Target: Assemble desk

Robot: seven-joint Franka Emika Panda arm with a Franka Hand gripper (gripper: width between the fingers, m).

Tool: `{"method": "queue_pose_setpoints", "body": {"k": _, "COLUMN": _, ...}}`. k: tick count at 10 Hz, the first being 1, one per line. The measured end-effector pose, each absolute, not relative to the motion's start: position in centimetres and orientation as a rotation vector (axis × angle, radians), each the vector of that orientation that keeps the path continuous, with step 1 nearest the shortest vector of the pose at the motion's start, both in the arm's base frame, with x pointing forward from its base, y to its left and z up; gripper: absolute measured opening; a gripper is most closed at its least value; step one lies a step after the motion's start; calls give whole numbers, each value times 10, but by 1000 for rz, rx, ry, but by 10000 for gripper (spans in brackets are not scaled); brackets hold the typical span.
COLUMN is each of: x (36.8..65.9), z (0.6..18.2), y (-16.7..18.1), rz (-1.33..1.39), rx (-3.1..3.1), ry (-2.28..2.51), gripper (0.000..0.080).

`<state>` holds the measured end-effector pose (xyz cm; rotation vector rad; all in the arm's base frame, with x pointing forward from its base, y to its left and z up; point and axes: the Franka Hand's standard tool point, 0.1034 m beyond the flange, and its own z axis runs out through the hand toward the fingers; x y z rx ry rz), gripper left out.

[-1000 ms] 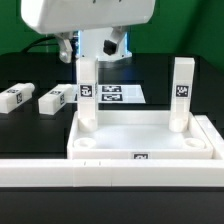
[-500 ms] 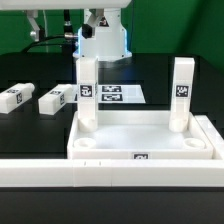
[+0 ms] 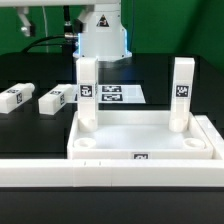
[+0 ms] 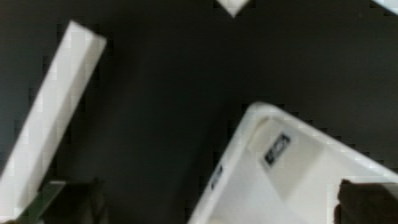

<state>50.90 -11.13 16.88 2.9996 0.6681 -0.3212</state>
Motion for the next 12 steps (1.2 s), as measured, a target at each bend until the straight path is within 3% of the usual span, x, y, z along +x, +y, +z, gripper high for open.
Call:
{"method": "queue_pose_setpoints", "body": {"k": 3, "x": 466, "z": 147, "y": -149, "rz": -398, "rx": 3083, "ry": 551, "gripper": 649}}
{"method": "queue_pose_setpoints", "body": {"k": 8, "x": 466, "z": 146, "y": -147, "rz": -403, "rx": 3083, "ry": 532, "gripper": 649}}
{"method": "queue_pose_setpoints", "body": {"k": 10, "x": 449, "z": 137, "y": -155, "rz": -444, "rx": 3121, "ry": 1, "gripper": 649}}
{"method": "queue_pose_setpoints", "body": {"k": 12, "x": 443, "z": 127, "y": -141, "rz": -502, "rx": 3126, "ry": -439, "gripper": 649}}
